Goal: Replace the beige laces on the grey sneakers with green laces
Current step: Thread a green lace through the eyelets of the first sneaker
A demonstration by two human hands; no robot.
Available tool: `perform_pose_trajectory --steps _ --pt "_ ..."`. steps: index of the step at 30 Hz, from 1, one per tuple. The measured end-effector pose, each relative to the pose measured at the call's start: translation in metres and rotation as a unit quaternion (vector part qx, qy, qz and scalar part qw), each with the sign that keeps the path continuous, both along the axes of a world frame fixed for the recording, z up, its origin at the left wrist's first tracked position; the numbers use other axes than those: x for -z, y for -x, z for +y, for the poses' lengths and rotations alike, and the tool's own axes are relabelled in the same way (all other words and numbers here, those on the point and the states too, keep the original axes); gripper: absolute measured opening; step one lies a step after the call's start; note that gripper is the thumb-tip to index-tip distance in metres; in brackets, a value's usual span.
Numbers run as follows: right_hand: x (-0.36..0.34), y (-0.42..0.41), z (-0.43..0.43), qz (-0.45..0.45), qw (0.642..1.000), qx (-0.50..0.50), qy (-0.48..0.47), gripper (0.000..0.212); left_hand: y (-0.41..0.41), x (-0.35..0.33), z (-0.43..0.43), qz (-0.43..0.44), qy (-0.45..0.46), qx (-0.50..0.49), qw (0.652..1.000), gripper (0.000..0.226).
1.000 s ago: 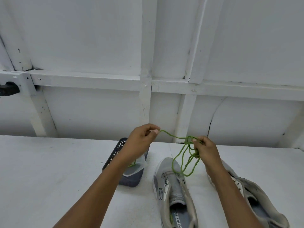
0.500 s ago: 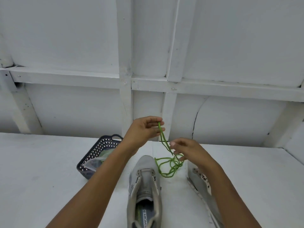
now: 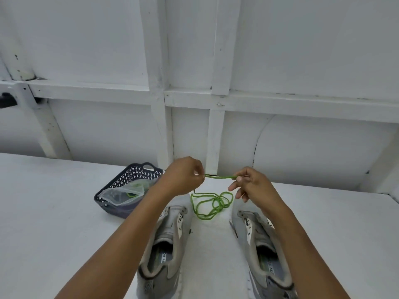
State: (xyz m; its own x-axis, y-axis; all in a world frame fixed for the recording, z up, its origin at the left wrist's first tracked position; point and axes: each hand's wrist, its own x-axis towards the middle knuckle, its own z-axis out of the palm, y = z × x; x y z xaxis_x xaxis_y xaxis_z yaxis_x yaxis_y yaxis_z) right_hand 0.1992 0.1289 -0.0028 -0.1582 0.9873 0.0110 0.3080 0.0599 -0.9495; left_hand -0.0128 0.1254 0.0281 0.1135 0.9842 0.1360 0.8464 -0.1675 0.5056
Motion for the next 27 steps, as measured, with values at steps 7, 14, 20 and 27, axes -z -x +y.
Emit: perform_pose_trajectory --steps 7,14,20,27 --pt "0.008 -0.023 0.000 -0.065 0.997 -0.007 -0.051 0.012 -0.056 0.026 -0.015 -0.075 0.050 0.098 0.991 0.046" --pt "0.018 -0.058 -0.002 -0.278 0.960 0.022 -0.005 0.029 -0.084 0.040 -0.015 -0.208 0.036 -0.016 0.977 0.028" --pt "0.031 -0.071 -0.017 -0.376 0.918 -0.059 0.114 0.024 -0.105 0.065 -0.022 -0.130 0.158 -0.031 0.978 0.013" --pt "0.025 -0.101 -0.030 -0.268 0.956 -0.033 0.111 0.003 -0.135 0.063 -0.040 -0.067 0.161 0.013 0.985 0.020"
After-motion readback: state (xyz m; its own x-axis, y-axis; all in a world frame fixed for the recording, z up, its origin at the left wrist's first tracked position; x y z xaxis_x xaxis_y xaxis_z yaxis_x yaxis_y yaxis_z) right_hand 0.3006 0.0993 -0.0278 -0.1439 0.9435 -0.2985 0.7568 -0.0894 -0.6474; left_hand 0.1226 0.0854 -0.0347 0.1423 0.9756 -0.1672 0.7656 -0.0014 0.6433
